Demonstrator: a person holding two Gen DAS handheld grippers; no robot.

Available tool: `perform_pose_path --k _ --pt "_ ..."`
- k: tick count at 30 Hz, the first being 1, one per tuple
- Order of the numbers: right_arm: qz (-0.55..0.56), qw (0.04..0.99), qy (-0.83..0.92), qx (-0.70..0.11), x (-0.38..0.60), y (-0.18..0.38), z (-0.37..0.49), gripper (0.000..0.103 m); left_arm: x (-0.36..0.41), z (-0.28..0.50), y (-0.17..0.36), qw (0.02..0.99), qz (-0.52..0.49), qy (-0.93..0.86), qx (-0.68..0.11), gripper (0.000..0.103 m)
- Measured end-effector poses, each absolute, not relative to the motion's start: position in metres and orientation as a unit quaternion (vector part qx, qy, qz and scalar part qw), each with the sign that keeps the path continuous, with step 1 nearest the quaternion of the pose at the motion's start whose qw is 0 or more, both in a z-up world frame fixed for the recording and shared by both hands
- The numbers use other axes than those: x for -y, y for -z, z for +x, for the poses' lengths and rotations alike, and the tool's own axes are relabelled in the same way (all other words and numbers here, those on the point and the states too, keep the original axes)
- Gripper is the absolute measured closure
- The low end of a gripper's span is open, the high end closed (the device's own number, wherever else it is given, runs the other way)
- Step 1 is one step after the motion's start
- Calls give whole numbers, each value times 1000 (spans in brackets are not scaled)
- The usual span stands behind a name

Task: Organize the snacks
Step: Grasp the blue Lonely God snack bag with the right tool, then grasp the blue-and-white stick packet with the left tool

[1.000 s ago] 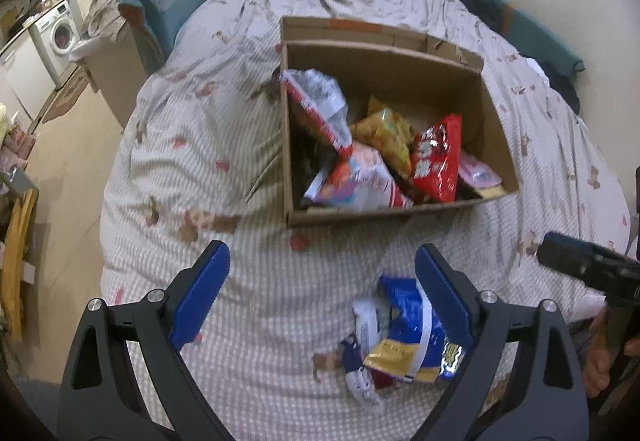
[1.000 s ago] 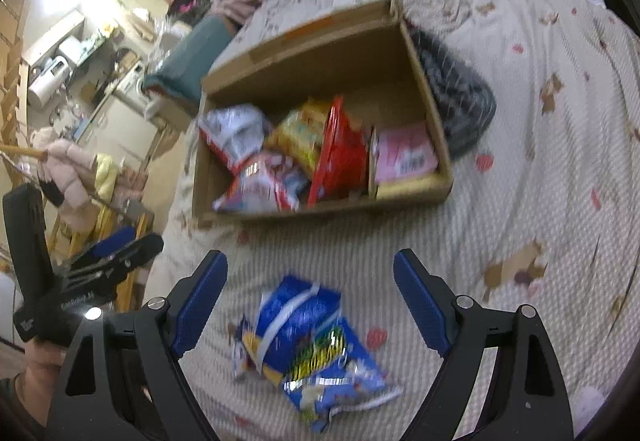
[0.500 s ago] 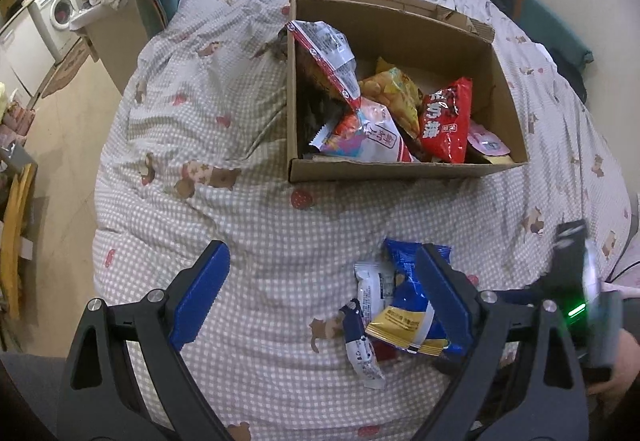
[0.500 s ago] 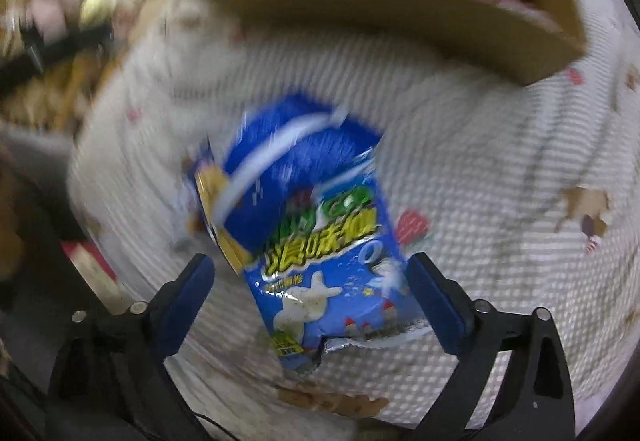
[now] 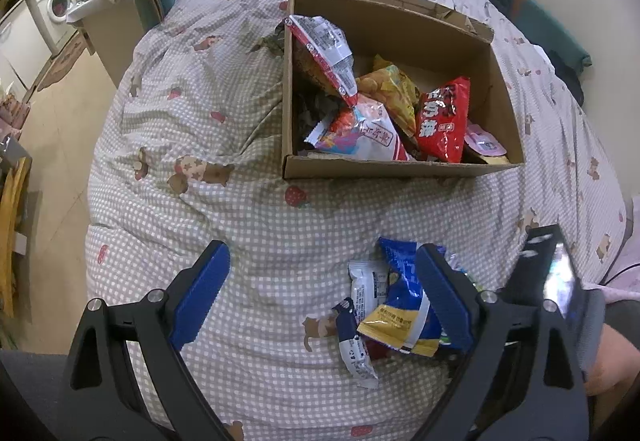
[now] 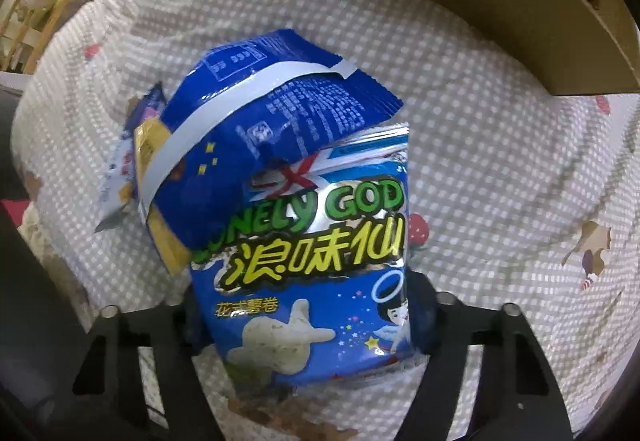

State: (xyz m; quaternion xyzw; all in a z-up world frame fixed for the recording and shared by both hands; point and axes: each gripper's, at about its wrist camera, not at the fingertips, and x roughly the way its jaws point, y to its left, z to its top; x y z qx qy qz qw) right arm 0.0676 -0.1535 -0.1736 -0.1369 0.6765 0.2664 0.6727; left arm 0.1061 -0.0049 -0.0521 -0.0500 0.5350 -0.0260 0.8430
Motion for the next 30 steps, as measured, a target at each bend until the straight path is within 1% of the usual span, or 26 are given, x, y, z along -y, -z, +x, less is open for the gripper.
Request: perform_pose_path --k 6,8,13,18,20,22,26,28,29,30 --pt "-88 725 -228 -644 196 134 65 33 -2 107 64 831 -58 5 -554 11" --pt "-83 747 -188 -632 212 125 69 33 -4 107 68 826 -67 2 -560 11" --pt "-14 781 -115 -614 251 113 83 33 -3 107 75 822 -62 -8 -566 11" --pt "89 803 -146 -571 264 93 81 33 -1 105 88 808 -68 -13 -585 11" --pt "101 805 -157 -564 258 90 81 33 -1 103 94 801 -75 -13 -593 12" --pt "98 807 -159 -560 253 93 80 33 -1 100 102 791 -84 -13 -606 14" --pt "109 803 -163 -563 248 87 92 33 -4 94 123 758 -118 -6 -642 27" --pt "110 801 -166 -564 247 90 93 33 -1 92 135 739 -131 0 -661 29" --pt "108 801 -168 -564 242 89 94 33 1 91 139 732 -134 6 -668 31" --pt "108 801 -169 -565 241 92 100 33 6 90 143 727 -127 12 -675 38"
